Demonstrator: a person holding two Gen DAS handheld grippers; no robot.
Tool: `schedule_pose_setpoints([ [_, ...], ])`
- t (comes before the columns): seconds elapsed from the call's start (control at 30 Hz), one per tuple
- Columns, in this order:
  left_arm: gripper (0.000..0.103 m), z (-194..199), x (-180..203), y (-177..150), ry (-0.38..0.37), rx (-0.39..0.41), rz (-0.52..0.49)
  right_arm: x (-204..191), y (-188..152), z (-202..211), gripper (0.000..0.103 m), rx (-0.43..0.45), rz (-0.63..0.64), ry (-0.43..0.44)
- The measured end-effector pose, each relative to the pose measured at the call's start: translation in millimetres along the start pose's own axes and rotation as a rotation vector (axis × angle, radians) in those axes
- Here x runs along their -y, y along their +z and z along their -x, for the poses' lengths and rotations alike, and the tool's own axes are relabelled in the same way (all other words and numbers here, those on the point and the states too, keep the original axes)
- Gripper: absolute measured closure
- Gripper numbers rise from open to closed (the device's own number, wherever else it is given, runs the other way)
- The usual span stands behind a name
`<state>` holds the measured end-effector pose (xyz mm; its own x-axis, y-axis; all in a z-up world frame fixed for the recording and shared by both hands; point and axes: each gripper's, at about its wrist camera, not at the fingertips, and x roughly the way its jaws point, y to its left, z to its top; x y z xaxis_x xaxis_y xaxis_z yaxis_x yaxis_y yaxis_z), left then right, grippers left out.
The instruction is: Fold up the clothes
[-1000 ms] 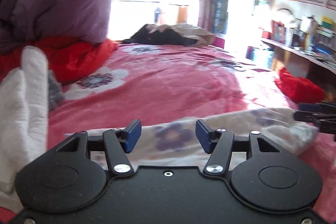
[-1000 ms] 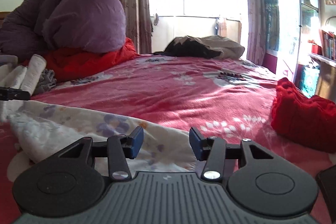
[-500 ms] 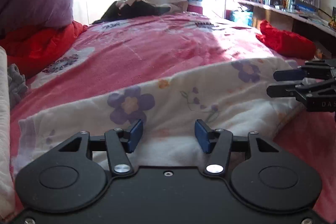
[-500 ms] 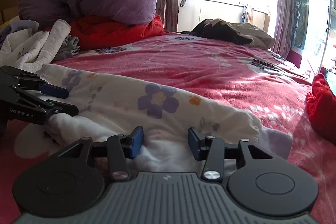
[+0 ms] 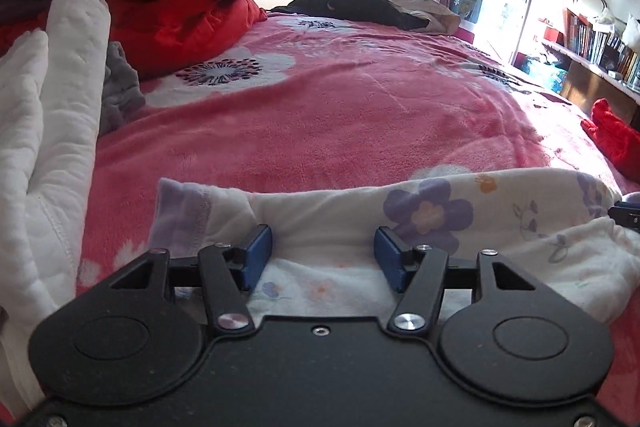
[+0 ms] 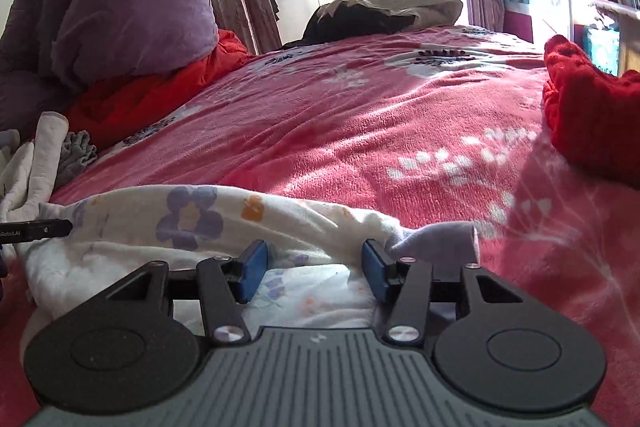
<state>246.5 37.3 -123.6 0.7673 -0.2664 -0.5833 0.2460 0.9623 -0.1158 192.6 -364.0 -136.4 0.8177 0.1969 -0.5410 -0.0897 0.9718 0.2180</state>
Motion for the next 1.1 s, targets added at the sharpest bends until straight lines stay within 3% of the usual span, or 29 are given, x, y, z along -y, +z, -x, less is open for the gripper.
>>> schedule_pose_setpoints([
  [0.17,0.046,24,7,5,0.029,0.050,0.000,-31,-3,10,0.050,0.033,0.165,-0.102],
  [0.27,0.046,46,31,8,-0.045,0.110,-0.017,-63,0,36,0.047,0.133,0.262,-0.047],
  [0.33,0.046,58,61,5,-0.103,0.132,-0.102,-89,-2,38,0.047,0.140,0.338,0.009],
  [0.43,0.046,57,91,-10,-0.203,0.098,-0.193,-120,-11,31,0.049,0.118,0.426,0.072],
  [0.53,0.046,26,99,-30,-0.163,-0.015,-0.231,-133,-27,17,0.048,0.052,0.461,0.101],
  [0.7,0.042,9,99,-37,-0.153,-0.004,-0.278,-121,-28,0,0.048,-0.024,0.397,0.120],
  [0.83,0.044,18,91,-29,-0.189,-0.016,-0.243,-122,-30,8,0.048,-0.015,0.409,0.131],
  [1.03,0.046,28,71,-2,-0.066,0.106,-0.184,-123,-2,23,0.048,0.060,0.353,0.125],
  [1.1,0.046,20,58,-1,-0.030,0.086,-0.154,-127,4,19,0.048,0.073,0.363,0.102],
])
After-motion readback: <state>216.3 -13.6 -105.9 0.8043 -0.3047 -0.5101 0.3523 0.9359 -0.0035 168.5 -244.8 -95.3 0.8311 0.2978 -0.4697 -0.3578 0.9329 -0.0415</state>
